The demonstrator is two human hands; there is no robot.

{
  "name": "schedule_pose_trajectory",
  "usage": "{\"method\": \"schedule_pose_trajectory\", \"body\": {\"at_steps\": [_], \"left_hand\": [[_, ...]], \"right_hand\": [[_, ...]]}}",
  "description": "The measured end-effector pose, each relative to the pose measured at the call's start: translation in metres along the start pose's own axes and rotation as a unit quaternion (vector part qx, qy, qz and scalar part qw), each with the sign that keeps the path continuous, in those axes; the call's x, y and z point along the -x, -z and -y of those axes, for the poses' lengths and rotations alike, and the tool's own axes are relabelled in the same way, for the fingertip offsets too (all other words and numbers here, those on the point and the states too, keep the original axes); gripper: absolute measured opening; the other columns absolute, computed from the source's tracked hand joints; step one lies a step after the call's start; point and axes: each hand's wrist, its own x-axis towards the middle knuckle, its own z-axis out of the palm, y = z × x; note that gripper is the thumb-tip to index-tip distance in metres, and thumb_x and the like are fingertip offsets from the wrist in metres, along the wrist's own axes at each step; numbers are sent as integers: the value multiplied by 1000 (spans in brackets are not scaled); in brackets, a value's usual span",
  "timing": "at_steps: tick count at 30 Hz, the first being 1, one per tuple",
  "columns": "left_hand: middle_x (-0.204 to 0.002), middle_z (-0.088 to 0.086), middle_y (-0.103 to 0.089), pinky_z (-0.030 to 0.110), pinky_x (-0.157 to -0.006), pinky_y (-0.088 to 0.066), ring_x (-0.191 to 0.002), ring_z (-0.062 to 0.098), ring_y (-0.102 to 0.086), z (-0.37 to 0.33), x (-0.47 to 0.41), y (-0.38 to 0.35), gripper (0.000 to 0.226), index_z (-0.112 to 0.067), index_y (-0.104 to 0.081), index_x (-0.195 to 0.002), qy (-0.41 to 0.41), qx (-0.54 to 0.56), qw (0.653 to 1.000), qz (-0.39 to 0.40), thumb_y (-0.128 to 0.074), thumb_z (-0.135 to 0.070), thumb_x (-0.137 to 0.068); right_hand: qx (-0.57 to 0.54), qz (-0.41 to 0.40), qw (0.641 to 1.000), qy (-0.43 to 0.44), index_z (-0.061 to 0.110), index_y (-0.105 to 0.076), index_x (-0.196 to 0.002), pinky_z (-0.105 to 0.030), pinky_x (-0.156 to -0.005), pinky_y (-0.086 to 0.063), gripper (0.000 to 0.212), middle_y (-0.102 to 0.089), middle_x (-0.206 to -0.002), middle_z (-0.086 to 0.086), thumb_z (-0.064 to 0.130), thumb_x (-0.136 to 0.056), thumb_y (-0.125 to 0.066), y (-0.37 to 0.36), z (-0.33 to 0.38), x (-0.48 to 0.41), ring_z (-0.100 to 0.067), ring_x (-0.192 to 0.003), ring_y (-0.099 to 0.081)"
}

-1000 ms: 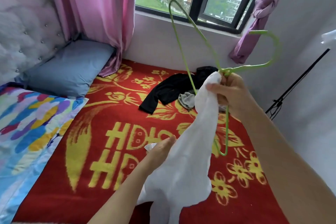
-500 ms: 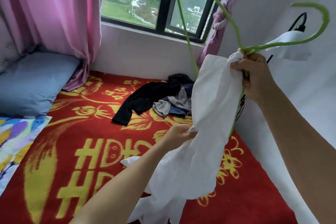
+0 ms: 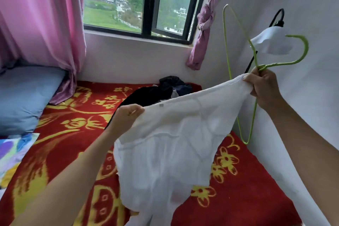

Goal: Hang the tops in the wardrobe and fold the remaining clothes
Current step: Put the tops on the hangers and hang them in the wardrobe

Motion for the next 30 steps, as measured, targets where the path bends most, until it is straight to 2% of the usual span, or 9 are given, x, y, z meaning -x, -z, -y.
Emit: {"method": "schedule_pose_trajectory", "body": {"at_steps": [5, 8, 11, 17, 19, 21, 23, 26, 30], "left_hand": [[-53, -1, -40, 20, -48, -30, -45, 6, -31, -25, -11, 41, 21, -15, -52, -71, 1, -42, 986, 160, -58, -17, -90], [-59, -5, -47, 23, -53, -33, -53, 9, -39, -17, -4, 45, 27, -23, -49, -67, 32, -175, 950, 255, -71, -20, -81], [-61, -12, -48, 23, -55, -35, -61, 11, -48, 9, 9, 39, 34, -30, -43, -60, 89, -283, 899, 323, -66, -13, -79], [-65, 1, -50, 31, -66, -33, -73, 21, -47, 43, 12, 34, 28, -11, -45, -60, 114, -322, 917, 207, -56, -23, -83], [-75, 11, -53, 34, -71, -36, -82, 21, -46, 42, 7, 38, 36, -2, -52, -69, 125, -200, 951, 199, -53, -38, -72], [-79, 15, -48, 33, -65, -34, -76, 21, -42, 30, 6, 46, 48, -2, -50, -79, 179, 25, 963, 199, -56, -43, -55], [-80, 9, -44, 28, -58, -34, -71, 21, -41, 22, 4, 52, 50, -8, -45, -86, 226, 156, 935, 224, -63, -37, -50], [-80, 11, -54, 22, -53, -46, -65, 17, -55, 13, 1, 55, 66, -4, -50, -96, 230, 230, 898, 295, -83, -30, -44], [-60, 10, -63, 22, -43, -51, -47, 17, -61, -4, -8, 59, 63, 3, -63, -65, 248, 307, 869, 298, -97, -29, -23]], "right_hand": [[-18, -35, 999, 0, 19, -31, -57, -9, -35, -21, 41, -29, -36, 12, -7, -82, -49, -5, -15, -4, -2, -32, -26], [-26, -58, 998, 13, 20, -30, -58, -12, -36, -22, 40, -30, -36, 13, -5, -82, -50, -9, -14, -8, -2, -34, -26], [-45, -75, 996, 25, 21, -31, -59, -14, -37, -22, 39, -31, -37, 12, -4, -82, -50, -10, -9, -11, -3, -37, -26], [-28, -78, 996, 23, 20, -30, -59, -14, -35, -22, 39, -33, -35, 13, -5, -82, -50, -9, -18, -17, -3, -35, -25], [-28, -91, 995, 11, 21, -30, -60, -13, -34, -22, 39, -33, -34, 14, -5, -82, -49, -6, -23, -19, -2, -32, -26], [-39, -116, 992, -4, 21, -30, -61, -13, -34, -23, 39, -34, -32, 14, -5, -83, -49, 0, -27, -21, -2, -30, -27], [-44, -136, 990, -12, 21, -29, -62, -13, -34, -24, 39, -35, -31, 13, -5, -83, -50, 5, -30, -24, -2, -29, -29], [-38, -150, 988, -9, 19, -27, -62, -11, -32, -20, 40, -34, -29, 12, -7, -84, -47, 9, -33, -28, -2, -27, -28], [-51, -158, 986, -13, 19, -27, -61, -11, -35, -20, 39, -34, -30, 11, -6, -83, -48, 14, -35, -36, -2, -29, -27]]}}
